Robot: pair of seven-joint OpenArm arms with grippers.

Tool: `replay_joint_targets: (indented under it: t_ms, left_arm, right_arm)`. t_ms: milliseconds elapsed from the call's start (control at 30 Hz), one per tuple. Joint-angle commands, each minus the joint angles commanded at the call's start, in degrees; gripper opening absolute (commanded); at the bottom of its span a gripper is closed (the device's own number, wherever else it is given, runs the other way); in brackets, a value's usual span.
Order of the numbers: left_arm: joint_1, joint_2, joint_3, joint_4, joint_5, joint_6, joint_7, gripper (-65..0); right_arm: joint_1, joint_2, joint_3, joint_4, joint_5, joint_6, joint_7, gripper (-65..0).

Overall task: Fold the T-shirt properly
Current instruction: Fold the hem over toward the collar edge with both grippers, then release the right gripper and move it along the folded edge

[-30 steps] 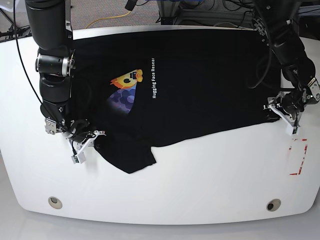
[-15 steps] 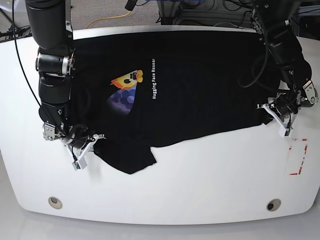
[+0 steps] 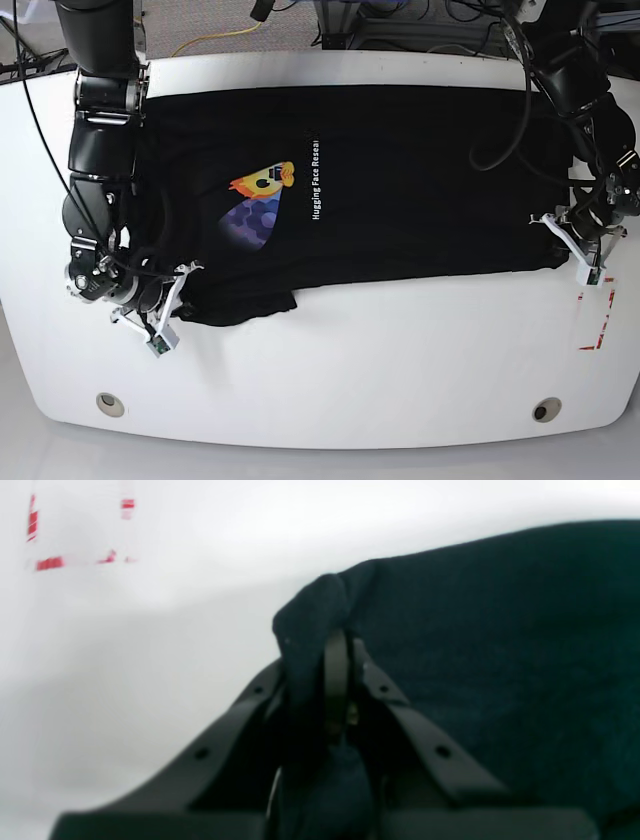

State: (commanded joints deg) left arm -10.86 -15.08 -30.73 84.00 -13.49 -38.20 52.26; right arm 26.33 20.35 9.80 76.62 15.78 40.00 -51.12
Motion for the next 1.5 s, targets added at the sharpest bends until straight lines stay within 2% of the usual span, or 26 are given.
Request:
replay_joint_targets:
  t_ms: [67, 167, 333, 733, 1033, 1133, 1200, 1333, 1433, 1467, 1500]
  left_arm:
    - [1.3, 0.0, -0.2, 1.7, 0.0, -1.8, 0.0, -65.0]
    - [3.1, 0.0, -0.3, 4.4, 0.0, -1.8, 0.0, -65.0]
    - [6.7, 0.0, -0.3, 9.5, 0.0, -1.8, 0.1, -65.0]
    - [15.7, -0.2, -1.8, 17.0, 0.0, -1.8, 0.1, -65.0]
    - [20.8, -0.3, -3.0, 16.8, 0.4, -1.8, 0.2, -65.0]
    - [22.7, -0.4, -2.9, 16.8, 0.1, -1.8, 0.3, -64.2]
    - [23.3, -0.4, -2.9, 16.8, 0.1, -1.8, 0.3, -60.1]
    - [24.4, -0.4, -2.9, 16.8, 0.4, -1.8, 1.1, -43.8]
    - [24.4, -0.4, -2.9, 16.8, 0.4, -1.8, 4.0, -30.4]
    - [24.1, -0.5, -2.9, 16.8, 0.2, -1.8, 4.9, -27.2]
    - [24.1, -1.2, -3.0, 16.9, 0.0, -1.8, 5.6, -26.8]
  right_arm:
    - [-1.4, -0.2, 2.9, 4.3, 0.1, 0.0, -3.8, -65.0]
    - [-2.9, -0.8, 5.0, 10.3, 0.1, 0.0, -9.6, -65.0]
    - [-8.0, -1.4, 8.3, 19.3, 0.1, 0.0, -14.8, -65.0]
    - [-24.4, -6.6, 14.3, 35.3, 0.1, 0.0, -15.8, -65.0]
    - [-34.5, -11.2, 14.9, 36.3, 0.1, 0.0, -15.6, -64.5]
    - [-36.3, -12.6, 14.9, 36.2, 0.1, 0.0, -15.6, -57.2]
    - [-37.0, -12.8, 14.9, 36.2, 0.1, 0.0, -15.6, -51.7]
    - [-37.5, -13.3, 17.1, 36.0, 0.1, 0.0, -15.6, -38.4]
    - [-37.5, -14.3, 19.8, 35.3, 0.1, 0.0, -15.6, -28.1]
    - [-37.5, -14.3, 21.0, 35.3, 0.1, 0.0, -15.7, -24.3]
    - [-37.5, -14.3, 21.9, 35.5, 0.1, 0.0, -15.7, -21.2]
